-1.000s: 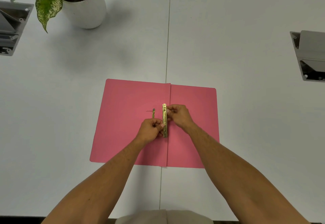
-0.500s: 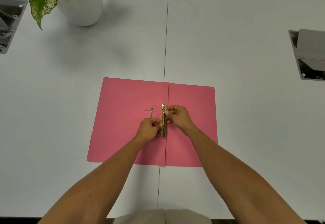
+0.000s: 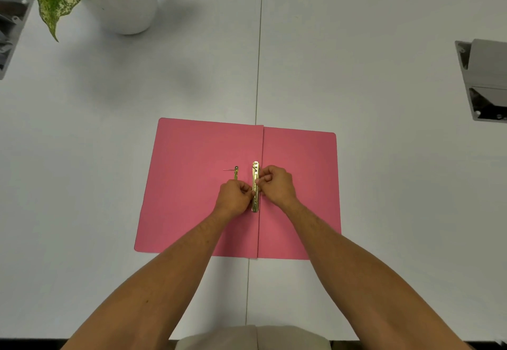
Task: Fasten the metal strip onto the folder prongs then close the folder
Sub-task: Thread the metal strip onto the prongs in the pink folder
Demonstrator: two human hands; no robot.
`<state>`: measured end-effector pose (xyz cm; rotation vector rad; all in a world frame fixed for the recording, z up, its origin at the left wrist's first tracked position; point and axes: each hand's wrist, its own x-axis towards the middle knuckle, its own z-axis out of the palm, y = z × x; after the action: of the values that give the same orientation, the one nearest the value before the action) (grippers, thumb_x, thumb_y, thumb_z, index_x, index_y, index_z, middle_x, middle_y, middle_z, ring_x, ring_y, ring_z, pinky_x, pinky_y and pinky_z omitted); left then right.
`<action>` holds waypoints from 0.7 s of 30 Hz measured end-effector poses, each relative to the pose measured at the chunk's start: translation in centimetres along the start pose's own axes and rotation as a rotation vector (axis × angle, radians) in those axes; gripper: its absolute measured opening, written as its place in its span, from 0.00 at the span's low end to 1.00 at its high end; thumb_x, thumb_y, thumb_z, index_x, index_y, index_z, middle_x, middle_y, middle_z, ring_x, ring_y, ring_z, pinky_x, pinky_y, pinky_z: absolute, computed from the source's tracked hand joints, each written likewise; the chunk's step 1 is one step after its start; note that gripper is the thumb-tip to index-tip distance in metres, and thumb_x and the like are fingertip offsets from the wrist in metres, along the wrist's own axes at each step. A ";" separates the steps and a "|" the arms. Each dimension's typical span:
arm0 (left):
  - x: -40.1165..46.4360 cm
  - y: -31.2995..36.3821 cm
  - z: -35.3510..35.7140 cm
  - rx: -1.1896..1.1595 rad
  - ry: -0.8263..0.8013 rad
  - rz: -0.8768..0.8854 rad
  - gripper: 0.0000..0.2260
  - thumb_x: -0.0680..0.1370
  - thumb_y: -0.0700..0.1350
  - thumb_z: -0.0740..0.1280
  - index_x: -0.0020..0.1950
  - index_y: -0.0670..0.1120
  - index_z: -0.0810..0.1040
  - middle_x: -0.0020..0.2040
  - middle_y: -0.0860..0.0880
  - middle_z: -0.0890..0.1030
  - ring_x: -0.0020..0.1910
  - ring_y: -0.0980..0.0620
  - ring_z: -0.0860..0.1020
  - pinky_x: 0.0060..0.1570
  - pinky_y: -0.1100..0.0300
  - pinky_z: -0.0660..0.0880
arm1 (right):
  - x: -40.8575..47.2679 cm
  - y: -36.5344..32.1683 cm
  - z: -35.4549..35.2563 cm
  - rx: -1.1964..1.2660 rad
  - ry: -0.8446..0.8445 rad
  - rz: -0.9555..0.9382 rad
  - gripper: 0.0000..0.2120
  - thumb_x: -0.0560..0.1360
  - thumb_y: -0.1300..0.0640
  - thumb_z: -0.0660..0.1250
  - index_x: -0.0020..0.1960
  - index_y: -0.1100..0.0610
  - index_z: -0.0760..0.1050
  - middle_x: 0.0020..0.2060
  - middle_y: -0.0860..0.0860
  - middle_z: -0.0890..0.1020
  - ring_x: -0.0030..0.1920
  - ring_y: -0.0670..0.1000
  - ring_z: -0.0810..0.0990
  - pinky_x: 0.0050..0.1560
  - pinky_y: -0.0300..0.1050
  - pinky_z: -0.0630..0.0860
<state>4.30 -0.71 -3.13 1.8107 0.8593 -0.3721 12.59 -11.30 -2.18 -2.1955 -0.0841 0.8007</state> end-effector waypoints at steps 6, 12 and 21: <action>0.2 0.5 -0.1 0.009 0.007 -0.030 0.05 0.73 0.38 0.70 0.38 0.41 0.83 0.36 0.41 0.85 0.37 0.46 0.84 0.45 0.55 0.82 | 0.0 -0.2 0.4 -0.097 0.054 -0.015 0.06 0.70 0.68 0.68 0.43 0.59 0.80 0.31 0.51 0.82 0.30 0.43 0.76 0.26 0.24 0.68; 0.1 0.8 -0.1 0.013 0.009 -0.052 0.05 0.72 0.37 0.69 0.39 0.41 0.84 0.36 0.42 0.85 0.38 0.46 0.85 0.47 0.51 0.82 | -0.3 -0.2 1.0 -0.159 0.098 -0.012 0.06 0.71 0.68 0.66 0.44 0.60 0.79 0.36 0.57 0.84 0.38 0.54 0.82 0.37 0.44 0.80; 0.4 1.0 -0.1 0.046 0.017 -0.069 0.05 0.71 0.38 0.71 0.34 0.42 0.82 0.35 0.43 0.85 0.37 0.46 0.84 0.45 0.48 0.83 | -0.6 0.7 0.7 -0.123 0.037 0.049 0.07 0.71 0.63 0.73 0.39 0.55 0.77 0.34 0.56 0.84 0.37 0.56 0.84 0.42 0.50 0.83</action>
<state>5.25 -0.66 -2.61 1.8318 0.9342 -0.4242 11.62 -11.49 -2.66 -2.3350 -0.0631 0.8007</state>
